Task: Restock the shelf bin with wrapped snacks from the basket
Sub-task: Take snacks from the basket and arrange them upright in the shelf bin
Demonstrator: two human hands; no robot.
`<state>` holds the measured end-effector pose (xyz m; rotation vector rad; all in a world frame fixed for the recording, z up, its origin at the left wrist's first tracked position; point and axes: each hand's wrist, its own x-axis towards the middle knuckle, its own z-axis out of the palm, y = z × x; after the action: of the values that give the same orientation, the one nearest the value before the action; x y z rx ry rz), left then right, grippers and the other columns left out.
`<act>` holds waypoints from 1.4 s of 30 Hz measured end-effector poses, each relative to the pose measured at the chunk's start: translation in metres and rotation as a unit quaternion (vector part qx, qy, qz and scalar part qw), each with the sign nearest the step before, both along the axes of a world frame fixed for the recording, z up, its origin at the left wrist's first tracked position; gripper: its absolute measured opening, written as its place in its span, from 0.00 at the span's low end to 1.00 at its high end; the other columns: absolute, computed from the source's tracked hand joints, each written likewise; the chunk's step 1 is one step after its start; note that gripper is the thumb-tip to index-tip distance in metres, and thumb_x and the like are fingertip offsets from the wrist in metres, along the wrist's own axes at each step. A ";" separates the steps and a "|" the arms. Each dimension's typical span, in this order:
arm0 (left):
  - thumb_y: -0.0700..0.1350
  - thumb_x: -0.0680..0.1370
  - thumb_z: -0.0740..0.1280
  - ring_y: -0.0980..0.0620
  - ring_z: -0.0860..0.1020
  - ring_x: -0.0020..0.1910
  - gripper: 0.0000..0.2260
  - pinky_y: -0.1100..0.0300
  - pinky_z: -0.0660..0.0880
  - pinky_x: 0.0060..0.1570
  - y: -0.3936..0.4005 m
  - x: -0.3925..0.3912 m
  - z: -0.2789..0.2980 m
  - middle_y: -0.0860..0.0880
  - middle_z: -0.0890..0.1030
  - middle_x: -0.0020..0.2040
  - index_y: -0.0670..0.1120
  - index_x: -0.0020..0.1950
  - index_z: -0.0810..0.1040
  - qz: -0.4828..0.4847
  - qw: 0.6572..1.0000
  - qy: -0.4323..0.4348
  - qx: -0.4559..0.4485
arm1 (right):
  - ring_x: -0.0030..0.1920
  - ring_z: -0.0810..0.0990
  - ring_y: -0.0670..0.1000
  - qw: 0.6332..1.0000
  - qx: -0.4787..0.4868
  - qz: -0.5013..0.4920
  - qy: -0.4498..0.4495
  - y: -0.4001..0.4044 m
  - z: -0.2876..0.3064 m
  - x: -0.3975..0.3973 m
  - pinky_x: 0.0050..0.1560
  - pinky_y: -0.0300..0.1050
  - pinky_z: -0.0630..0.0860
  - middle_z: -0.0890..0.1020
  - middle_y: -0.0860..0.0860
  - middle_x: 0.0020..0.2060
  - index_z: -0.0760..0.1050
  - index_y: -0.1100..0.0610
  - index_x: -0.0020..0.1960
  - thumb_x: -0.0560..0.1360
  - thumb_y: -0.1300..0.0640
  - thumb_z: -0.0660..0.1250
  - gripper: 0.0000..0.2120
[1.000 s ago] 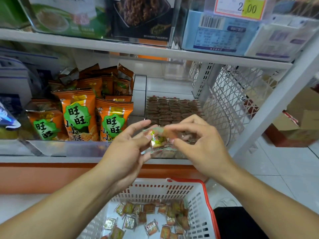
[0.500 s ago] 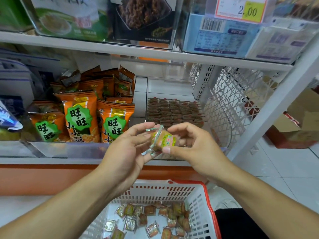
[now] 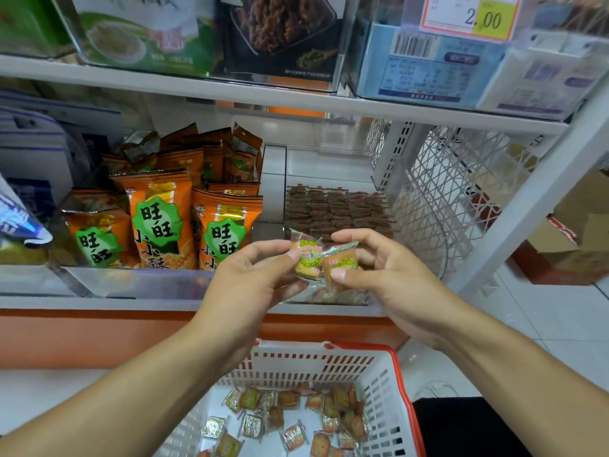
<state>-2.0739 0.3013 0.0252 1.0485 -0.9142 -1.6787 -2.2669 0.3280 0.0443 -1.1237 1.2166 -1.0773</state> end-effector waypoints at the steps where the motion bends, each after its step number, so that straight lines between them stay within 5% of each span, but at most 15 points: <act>1: 0.43 0.78 0.72 0.51 0.85 0.43 0.08 0.58 0.83 0.46 0.000 0.001 -0.001 0.43 0.88 0.48 0.43 0.56 0.82 -0.001 1.000 -0.014 -0.003 | 0.45 0.83 0.55 1.000 -0.005 -0.004 -0.001 0.000 0.002 -0.001 0.52 0.51 0.78 0.86 0.57 0.46 0.77 0.58 0.61 0.74 0.70 0.71 0.18; 6: 0.50 0.80 0.70 0.53 0.82 0.43 0.08 0.63 0.79 0.41 0.001 0.003 -0.001 0.45 0.88 0.49 0.48 0.50 0.88 -0.044 0.994 -0.098 -0.031 | 0.39 0.81 0.45 0.988 -0.081 0.024 0.133 0.000 0.009 -0.009 0.44 0.36 0.79 0.85 0.48 0.41 0.79 0.58 0.55 0.67 0.70 0.78 0.20; 11: 0.67 0.70 0.66 0.59 0.82 0.42 0.23 0.58 0.72 0.47 0.003 0.002 0.006 0.49 0.88 0.51 0.54 0.53 0.88 -0.170 0.978 -0.120 -0.002 | 0.42 0.80 0.48 0.957 -0.104 0.058 0.264 0.001 0.005 -0.012 0.49 0.45 0.82 0.82 0.46 0.52 0.80 0.46 0.62 0.65 0.63 0.82 0.28; 17: 0.51 0.73 0.72 0.53 0.83 0.51 0.19 0.59 0.77 0.52 0.000 0.005 0.010 0.40 0.86 0.56 0.45 0.61 0.82 -0.171 0.983 -0.049 0.034 | 0.57 0.82 0.42 0.921 -0.089 0.150 0.347 0.001 0.011 -0.021 0.62 0.44 0.75 0.83 0.43 0.56 0.79 0.44 0.67 0.68 0.53 0.81 0.29; 20: 0.50 0.71 0.73 0.51 0.84 0.51 0.19 0.60 0.78 0.49 -0.002 0.003 0.010 0.43 0.87 0.54 0.45 0.60 0.81 -0.116 0.992 -0.010 0.041 | 0.55 0.84 0.48 0.951 -0.076 0.122 0.275 0.003 0.010 -0.019 0.63 0.50 0.77 0.85 0.50 0.52 0.81 0.47 0.61 0.69 0.54 0.80 0.22; 23: 0.52 0.69 0.80 0.54 0.84 0.56 0.25 0.56 0.78 0.57 0.001 0.000 0.004 0.50 0.86 0.57 0.49 0.64 0.79 -0.162 0.983 -0.082 -0.019 | 0.50 0.80 0.54 0.994 -0.012 0.054 0.096 0.004 0.004 -0.011 0.57 0.51 0.77 0.82 0.65 0.55 0.80 0.54 0.59 0.68 0.56 0.78 0.20; 28: 0.45 0.72 0.79 0.52 0.84 0.46 0.13 0.60 0.81 0.49 0.008 -0.005 -0.003 0.53 0.87 0.48 0.52 0.55 0.83 -0.132 0.941 -0.248 -0.190 | 0.52 0.83 0.55 0.995 0.071 0.064 -0.012 0.001 -0.001 -0.009 0.61 0.53 0.77 0.85 0.59 0.54 0.77 0.60 0.61 0.67 0.58 0.78 0.24; 34: 0.49 0.76 0.76 0.55 0.83 0.46 0.10 0.53 0.79 0.49 0.006 -0.002 -0.006 0.56 0.86 0.47 0.56 0.57 0.84 -0.147 0.884 -0.357 -0.264 | 0.56 0.84 0.47 0.968 -0.065 0.121 0.209 -0.005 0.000 -0.021 0.58 0.43 0.80 0.86 0.47 0.54 0.79 0.48 0.62 0.71 0.59 0.78 0.21; 39: 0.54 0.76 0.74 0.65 0.77 0.57 0.25 0.62 0.77 0.60 0.006 -0.006 -0.012 0.62 0.79 0.63 0.56 0.72 0.75 -0.106 0.850 -0.401 -0.323 | 0.51 0.85 0.44 0.939 -0.115 0.070 0.317 -0.016 0.008 -0.036 0.55 0.41 0.79 0.86 0.44 0.48 0.81 0.46 0.56 0.69 0.56 0.80 0.17; 41: 0.56 0.77 0.72 0.66 0.71 0.66 0.26 0.63 0.70 0.69 0.006 -0.008 -0.014 0.64 0.73 0.70 0.57 0.75 0.71 -0.108 0.803 -0.443 -0.384 | 0.48 0.82 0.43 0.874 -0.126 -0.011 0.470 -0.029 0.019 -0.053 0.48 0.33 0.76 0.84 0.39 0.46 0.80 0.44 0.53 0.69 0.53 0.80 0.16; 42: 0.57 0.78 0.71 0.64 0.67 0.70 0.27 0.62 0.66 0.72 0.006 -0.009 -0.015 0.63 0.70 0.72 0.58 0.76 0.69 -0.116 0.772 -0.468 -0.414 | 0.49 0.81 0.45 0.813 -0.121 -0.035 0.568 -0.037 0.025 -0.061 0.46 0.34 0.74 0.83 0.39 0.47 0.79 0.44 0.54 0.70 0.51 0.79 0.15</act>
<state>-2.0831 0.3075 0.0104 1.1106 -2.2398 -0.6076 -2.3279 0.2912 0.0698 -2.0709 2.0675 -0.5421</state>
